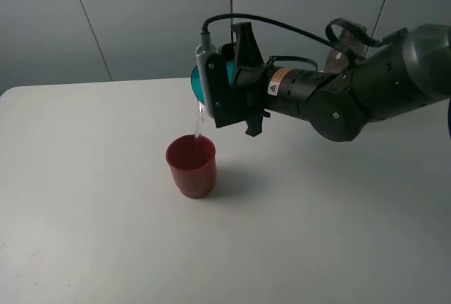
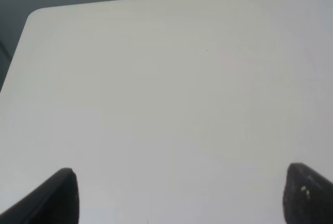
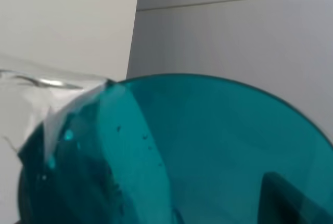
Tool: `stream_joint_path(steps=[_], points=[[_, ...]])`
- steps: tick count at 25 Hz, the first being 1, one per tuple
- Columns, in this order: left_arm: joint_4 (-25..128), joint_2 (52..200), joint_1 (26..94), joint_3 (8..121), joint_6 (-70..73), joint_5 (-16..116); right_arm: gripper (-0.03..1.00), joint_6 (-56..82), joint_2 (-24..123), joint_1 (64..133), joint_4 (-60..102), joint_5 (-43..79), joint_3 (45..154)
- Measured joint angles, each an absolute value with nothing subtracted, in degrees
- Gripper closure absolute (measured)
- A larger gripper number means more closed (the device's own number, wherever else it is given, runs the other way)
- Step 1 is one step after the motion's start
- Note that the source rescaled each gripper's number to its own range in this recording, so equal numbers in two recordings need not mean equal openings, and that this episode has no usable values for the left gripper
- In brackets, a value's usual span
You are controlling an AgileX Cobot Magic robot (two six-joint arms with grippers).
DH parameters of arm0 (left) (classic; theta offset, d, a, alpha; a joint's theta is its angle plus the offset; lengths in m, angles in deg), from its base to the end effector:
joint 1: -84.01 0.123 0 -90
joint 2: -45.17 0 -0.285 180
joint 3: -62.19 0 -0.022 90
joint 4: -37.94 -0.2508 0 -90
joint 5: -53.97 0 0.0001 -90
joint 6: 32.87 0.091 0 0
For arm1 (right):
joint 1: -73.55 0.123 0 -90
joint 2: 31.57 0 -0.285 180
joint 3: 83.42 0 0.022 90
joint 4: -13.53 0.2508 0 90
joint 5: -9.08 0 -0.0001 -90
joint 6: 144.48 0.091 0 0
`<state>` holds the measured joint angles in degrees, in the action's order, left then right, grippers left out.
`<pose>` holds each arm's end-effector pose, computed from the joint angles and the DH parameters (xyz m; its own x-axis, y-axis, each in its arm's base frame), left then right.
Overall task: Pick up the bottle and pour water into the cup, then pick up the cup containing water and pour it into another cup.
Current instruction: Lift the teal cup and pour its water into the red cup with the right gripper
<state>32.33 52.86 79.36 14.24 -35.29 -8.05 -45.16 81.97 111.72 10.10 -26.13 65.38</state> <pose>-0.0068 0.0084 0.2788 -0.4609 0.0413 -0.8865 0.0062 0.9990 0.0433 0.2828 0.2263 0.1616 0.6091 -0.7842 -0.1184 -0.3347 -0.1189 -0.9348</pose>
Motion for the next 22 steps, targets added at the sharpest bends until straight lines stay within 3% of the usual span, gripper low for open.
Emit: stream_joint_path(steps=[22], points=[[32.3, 52.9, 79.4, 14.2, -35.4, -8.1, 0.86, -59.1, 82.8, 115.3, 11.9, -24.4, 65.5]])
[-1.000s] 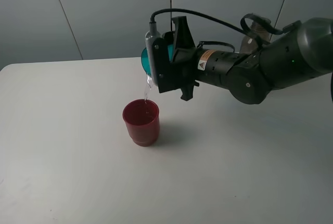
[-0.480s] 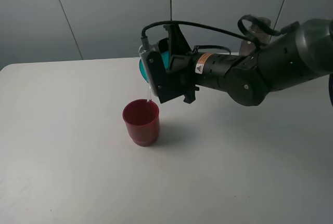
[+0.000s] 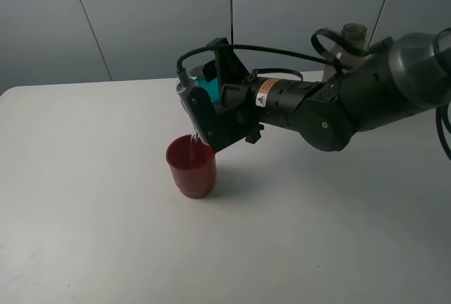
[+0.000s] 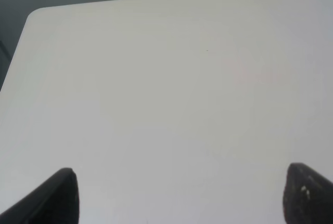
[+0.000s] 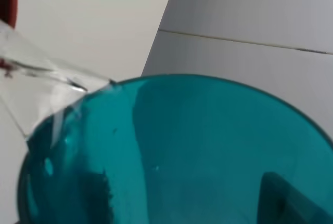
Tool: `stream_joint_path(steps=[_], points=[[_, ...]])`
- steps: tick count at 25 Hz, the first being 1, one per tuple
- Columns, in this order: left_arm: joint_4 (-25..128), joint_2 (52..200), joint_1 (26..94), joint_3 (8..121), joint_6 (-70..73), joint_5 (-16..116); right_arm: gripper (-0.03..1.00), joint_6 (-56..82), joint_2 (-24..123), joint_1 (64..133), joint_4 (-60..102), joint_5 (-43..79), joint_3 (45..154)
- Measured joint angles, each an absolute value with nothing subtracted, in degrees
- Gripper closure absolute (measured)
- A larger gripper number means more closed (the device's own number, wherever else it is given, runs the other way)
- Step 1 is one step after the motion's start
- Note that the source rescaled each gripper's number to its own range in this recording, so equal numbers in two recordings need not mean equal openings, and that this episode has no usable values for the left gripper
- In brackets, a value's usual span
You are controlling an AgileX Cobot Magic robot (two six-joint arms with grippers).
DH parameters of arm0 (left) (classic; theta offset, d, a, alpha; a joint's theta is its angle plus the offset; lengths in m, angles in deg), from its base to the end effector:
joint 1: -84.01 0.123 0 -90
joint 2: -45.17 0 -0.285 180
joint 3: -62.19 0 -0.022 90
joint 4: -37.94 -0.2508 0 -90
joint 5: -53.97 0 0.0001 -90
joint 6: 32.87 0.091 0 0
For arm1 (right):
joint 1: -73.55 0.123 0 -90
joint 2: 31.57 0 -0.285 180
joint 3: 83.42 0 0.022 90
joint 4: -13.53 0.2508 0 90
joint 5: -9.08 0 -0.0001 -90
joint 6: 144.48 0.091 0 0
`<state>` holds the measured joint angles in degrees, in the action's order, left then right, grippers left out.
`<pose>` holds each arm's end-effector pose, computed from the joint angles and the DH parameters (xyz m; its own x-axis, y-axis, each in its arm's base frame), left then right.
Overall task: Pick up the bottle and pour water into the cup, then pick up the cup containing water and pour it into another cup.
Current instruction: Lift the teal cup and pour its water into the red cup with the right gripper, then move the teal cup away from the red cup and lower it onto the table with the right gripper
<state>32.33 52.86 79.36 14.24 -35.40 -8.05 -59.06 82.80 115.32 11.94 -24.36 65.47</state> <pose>-0.0068 0.0084 0.2788 -0.4609 0.0394 -0.8866 0.0053 0.9991 0.0416 0.2692 0.2423 0.1542 0.7019 -0.7067 0.0897 -0.2089 -0.3245 -0.9225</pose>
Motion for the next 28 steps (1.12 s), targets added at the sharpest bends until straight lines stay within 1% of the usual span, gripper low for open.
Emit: stream_joint_path(steps=[15, 22, 28], points=[[32.3, 52.9, 79.4, 14.2, -35.5, -8.1, 0.86, -76.7, 82.8, 116.9, 20.2, -28.8, 65.5], [32.3, 52.9, 79.4, 14.2, -35.5, -8.1, 0.86, -81.3, 82.8, 117.5, 20.3, -29.8, 65.5], [32.3, 52.9, 79.4, 14.2, -35.5, -8.1, 0.86, -82.0, 82.8, 117.5, 20.3, -30.1, 65.5]])
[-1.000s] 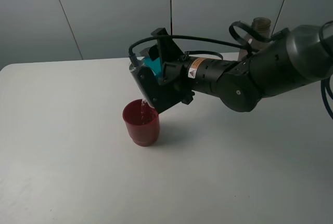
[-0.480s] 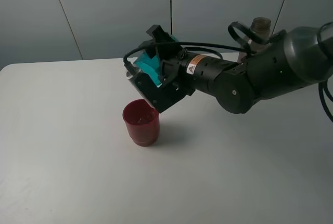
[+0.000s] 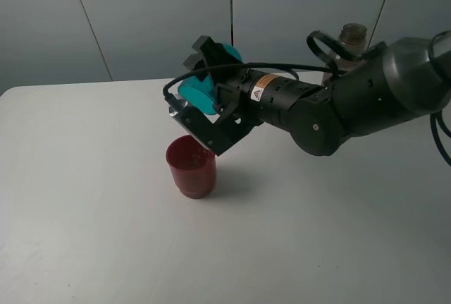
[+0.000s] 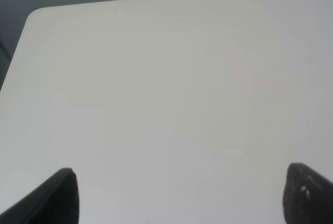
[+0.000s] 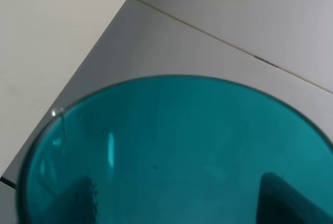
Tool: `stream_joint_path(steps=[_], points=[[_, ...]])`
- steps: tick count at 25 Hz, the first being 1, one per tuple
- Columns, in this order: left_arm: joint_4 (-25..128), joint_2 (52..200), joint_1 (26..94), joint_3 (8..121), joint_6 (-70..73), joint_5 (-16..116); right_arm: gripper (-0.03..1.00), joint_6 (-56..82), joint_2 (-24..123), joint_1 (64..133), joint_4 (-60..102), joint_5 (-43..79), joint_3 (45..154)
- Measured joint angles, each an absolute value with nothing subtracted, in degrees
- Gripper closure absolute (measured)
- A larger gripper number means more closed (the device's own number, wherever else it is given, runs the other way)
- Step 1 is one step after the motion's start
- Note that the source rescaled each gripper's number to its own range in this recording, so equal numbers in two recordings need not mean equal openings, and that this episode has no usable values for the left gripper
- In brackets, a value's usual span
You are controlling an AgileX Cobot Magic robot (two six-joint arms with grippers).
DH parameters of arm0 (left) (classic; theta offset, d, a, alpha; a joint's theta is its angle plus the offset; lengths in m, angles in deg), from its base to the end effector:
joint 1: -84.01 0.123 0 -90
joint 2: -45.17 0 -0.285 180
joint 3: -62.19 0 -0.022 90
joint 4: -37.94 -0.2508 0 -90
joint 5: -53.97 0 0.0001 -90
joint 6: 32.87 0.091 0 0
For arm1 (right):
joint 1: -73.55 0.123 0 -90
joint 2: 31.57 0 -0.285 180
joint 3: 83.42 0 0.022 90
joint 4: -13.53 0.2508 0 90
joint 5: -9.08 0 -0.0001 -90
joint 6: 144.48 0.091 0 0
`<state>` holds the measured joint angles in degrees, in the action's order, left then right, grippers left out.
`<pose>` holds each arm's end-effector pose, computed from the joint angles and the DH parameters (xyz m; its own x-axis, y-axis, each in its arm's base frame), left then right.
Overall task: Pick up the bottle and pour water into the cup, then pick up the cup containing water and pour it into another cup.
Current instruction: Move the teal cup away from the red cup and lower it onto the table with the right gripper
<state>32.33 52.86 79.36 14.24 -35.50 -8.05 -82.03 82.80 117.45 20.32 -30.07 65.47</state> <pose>-0.0068 0.0084 0.2788 -0.4609 0.0376 -0.8866 0.0045 0.9992 0.0401 0.2676 0.2481 0.1625 0.6698 -0.6361 0.3830 0.0529 -0.4737 -0.8791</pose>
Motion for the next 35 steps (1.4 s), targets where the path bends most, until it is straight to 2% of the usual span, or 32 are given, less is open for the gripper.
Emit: stream_joint_path(steps=[7, 12, 18, 26, 30, 35], points=[[32.3, 52.9, 79.4, 14.2, -35.5, -8.1, 0.86, -80.3, 82.8, 118.2, 20.4, -29.7, 65.5], [32.3, 52.9, 79.4, 14.2, -35.5, -8.1, 0.87, -67.8, 82.8, 118.5, 19.0, -26.6, 65.5], [32.3, 52.9, 79.4, 14.2, -35.5, -8.1, 0.87, -42.1, 82.8, 114.3, 11.6, -26.2, 65.5], [32.3, 52.9, 79.4, 14.2, -35.5, -8.1, 0.87, 16.1, 82.9, 104.3, -1.3, -35.6, 65.5], [32.3, 52.9, 79.4, 14.2, -35.5, -8.1, 0.87, 25.9, 85.6, 100.2, -0.8, -36.6, 65.9], [32.3, 52.9, 79.4, 14.2, -35.5, -8.1, 0.87, 35.5, 92.2, 98.8, -0.2, -36.9, 65.9]])
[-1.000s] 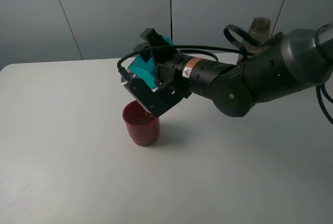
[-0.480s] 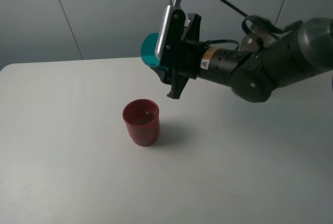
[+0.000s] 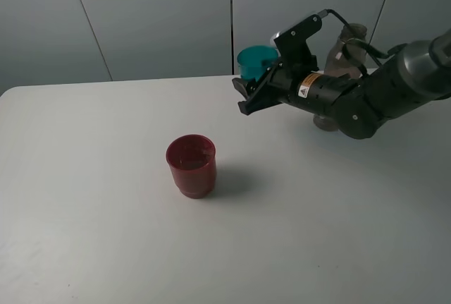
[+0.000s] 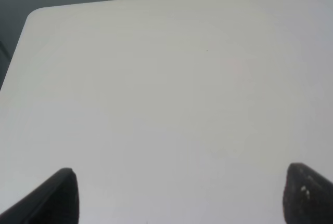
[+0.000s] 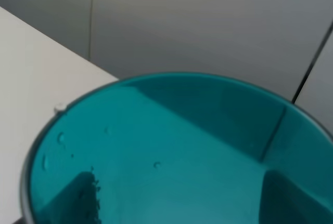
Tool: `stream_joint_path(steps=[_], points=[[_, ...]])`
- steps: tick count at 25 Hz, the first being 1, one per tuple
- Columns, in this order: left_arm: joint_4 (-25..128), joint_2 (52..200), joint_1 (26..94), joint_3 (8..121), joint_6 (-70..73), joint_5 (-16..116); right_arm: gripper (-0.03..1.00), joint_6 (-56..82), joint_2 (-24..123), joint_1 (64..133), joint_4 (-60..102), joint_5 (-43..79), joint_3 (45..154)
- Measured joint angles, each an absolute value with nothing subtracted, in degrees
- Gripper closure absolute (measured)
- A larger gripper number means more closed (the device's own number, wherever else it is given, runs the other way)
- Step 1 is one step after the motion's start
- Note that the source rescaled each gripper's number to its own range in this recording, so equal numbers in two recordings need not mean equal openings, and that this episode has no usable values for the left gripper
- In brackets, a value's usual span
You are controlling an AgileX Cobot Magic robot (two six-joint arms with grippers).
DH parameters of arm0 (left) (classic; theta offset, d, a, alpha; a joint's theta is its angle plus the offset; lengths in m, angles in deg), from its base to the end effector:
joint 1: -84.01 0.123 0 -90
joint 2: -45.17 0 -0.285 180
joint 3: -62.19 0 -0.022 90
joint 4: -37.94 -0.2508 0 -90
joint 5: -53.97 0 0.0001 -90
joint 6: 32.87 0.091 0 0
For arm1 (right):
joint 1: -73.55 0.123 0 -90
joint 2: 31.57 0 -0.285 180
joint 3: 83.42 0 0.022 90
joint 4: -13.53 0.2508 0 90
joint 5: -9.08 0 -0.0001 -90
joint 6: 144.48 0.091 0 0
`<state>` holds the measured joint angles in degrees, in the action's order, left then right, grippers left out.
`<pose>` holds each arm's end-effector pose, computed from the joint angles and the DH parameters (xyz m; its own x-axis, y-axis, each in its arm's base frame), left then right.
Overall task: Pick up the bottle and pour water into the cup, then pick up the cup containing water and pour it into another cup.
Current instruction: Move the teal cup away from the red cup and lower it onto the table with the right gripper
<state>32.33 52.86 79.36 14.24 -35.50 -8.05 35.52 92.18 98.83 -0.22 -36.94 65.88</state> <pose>-0.0068 0.0084 0.2788 -0.4609 0.0376 -0.8866 0.0045 0.9992 0.0401 0.3288 0.1725 0.1135 -0.1992 -0.2766 -0.9401 -0.6087 0.7867 -0.1025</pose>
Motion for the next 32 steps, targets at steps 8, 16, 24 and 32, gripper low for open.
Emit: stream_joint_path(steps=[8, 16, 24, 32], points=[[32.3, 52.9, 79.4, 14.2, -35.5, -8.1, 0.87, 38.0, 99.4, 98.8, 0.6, -37.0, 66.0], [32.3, 52.9, 79.4, 14.2, -35.5, -8.1, 0.87, 38.0, 99.7, 98.8, 0.6, -35.1, 66.1], [32.3, 52.9, 79.4, 14.2, -35.5, -8.1, 0.87, 38.0, 99.8, 98.8, 0.6, -33.0, 66.6], [32.3, 52.9, 79.4, 14.2, -35.5, -8.1, -0.02, 38.0, 99.3, 98.8, 0.6, -33.2, 66.6]])
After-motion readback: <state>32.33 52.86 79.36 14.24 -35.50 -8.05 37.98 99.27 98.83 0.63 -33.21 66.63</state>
